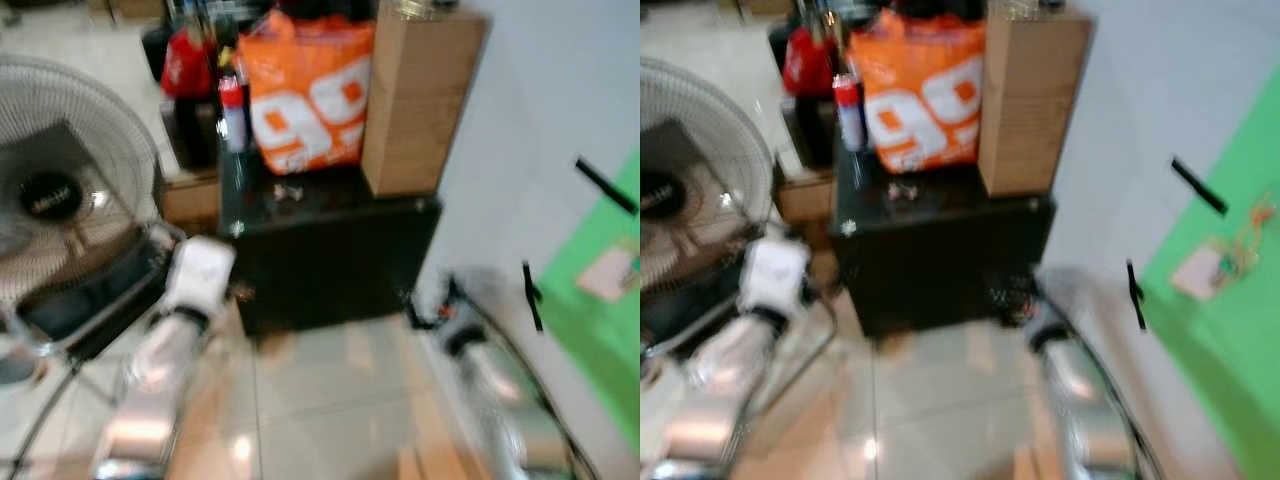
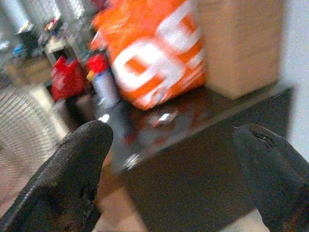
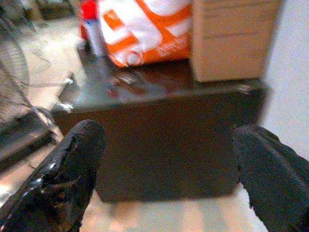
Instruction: Hang keys on a hook
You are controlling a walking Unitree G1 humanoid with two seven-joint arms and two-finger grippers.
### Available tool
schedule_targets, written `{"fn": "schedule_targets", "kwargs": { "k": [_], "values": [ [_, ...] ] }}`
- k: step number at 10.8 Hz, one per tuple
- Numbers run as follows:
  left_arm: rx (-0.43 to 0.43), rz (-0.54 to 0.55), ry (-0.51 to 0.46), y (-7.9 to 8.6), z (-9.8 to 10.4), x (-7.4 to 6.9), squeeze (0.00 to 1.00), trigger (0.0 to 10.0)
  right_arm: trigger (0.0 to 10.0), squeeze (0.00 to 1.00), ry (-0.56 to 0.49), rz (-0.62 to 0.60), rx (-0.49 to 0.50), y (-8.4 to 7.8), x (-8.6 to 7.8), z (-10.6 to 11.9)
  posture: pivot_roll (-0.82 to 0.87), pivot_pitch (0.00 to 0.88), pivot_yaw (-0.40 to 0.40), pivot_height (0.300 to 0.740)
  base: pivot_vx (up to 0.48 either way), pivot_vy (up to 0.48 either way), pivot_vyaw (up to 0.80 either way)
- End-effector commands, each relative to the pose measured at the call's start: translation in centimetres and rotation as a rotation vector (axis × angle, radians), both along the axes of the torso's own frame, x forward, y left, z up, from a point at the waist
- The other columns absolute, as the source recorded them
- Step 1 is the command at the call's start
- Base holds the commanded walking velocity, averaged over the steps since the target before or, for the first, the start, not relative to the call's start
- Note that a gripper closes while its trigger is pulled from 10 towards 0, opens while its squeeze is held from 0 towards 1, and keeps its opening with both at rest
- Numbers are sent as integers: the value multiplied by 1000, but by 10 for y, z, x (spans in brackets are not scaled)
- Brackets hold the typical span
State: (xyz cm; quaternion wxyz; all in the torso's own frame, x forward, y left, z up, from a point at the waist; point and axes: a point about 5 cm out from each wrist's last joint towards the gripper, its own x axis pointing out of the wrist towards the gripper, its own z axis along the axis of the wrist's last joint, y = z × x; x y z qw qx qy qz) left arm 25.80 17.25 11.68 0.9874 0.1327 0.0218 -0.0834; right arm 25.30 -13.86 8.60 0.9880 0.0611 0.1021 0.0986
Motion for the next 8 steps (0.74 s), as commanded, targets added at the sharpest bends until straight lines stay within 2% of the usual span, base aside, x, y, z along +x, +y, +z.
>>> {"fn": "schedule_targets", "kwargs": {
  "k": [1,4,6,8],
  "values": [
    [-23,-34,-18,-10,5,3,651,10000,10000,0,12,-62,-55,-16,0,-1,-14,0,28,740,319,0,0],
    [-26,-36,-13,-12,4,5,651,10000,10000,0,-6,-106,-170,-28,4,-1,-15,0,23,740,333,0,0],
    [-28,-38,-19,-13,5,9,651,10000,10000,0,-15,-151,-159,-32,8,2,-26,0,19,740,334,0,0],
    [-33,-41,-23,-15,6,11,651,10000,10000,0,-7,-119,-124,-29,9,6,-37,0,18,740,334,0,0]
  ]
}}
